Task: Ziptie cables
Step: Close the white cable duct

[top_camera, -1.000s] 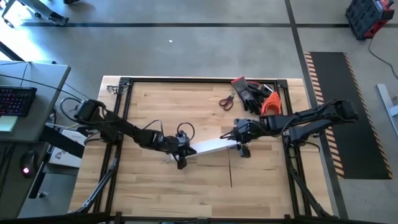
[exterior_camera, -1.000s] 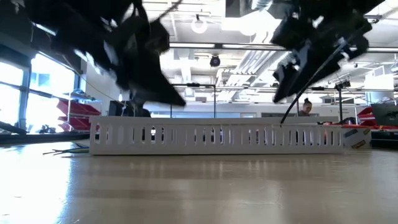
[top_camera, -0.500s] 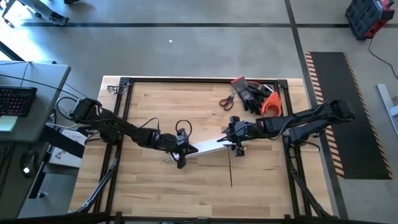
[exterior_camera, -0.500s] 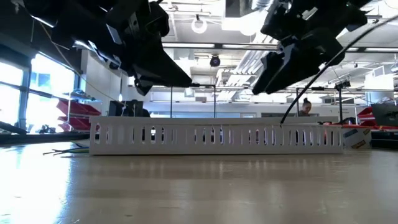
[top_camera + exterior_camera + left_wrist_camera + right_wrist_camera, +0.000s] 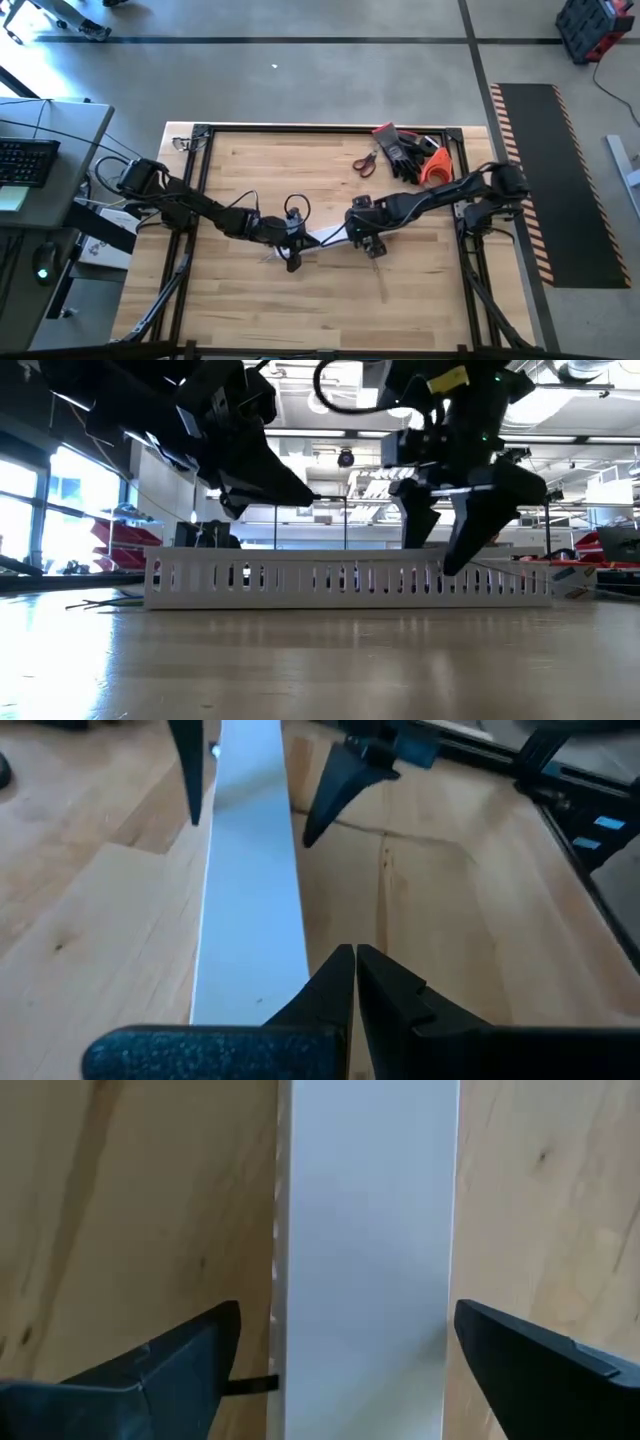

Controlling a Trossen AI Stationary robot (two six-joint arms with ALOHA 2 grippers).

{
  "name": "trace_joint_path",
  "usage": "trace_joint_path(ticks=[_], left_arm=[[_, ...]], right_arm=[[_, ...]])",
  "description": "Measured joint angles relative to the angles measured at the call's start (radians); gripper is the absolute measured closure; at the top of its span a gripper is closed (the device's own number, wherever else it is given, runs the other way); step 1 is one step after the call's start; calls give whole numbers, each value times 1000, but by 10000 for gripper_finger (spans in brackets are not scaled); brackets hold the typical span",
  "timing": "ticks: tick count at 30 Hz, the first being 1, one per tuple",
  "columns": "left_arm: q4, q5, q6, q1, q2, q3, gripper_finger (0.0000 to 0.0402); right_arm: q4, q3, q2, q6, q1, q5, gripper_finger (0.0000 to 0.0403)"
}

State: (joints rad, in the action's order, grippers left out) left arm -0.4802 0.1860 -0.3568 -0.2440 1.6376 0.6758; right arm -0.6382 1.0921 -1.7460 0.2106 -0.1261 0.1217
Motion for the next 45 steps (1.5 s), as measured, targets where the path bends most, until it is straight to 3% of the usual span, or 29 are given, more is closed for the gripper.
trace_joint_path(ticks=[6, 24, 28, 37, 45], left_arm=[[-31, -2, 12, -2, 1, 0, 402], [-50, -5, 38, -2, 5, 15, 402], [-49, -11, 55, -2, 5, 37, 402], [-45, -46, 74, -2, 4, 70, 402], [-40, -46, 74, -2, 3, 71, 402]], right_arm=[[-30, 7, -10, -19, -12, 66, 58], [-21, 6, -10, -66, -67, 112, 192], [-3, 6, -10, -75, -82, 110, 173], [-76, 57, -8, -84, -93, 60, 75], [-206, 104, -10, -108, -91, 52, 67]])
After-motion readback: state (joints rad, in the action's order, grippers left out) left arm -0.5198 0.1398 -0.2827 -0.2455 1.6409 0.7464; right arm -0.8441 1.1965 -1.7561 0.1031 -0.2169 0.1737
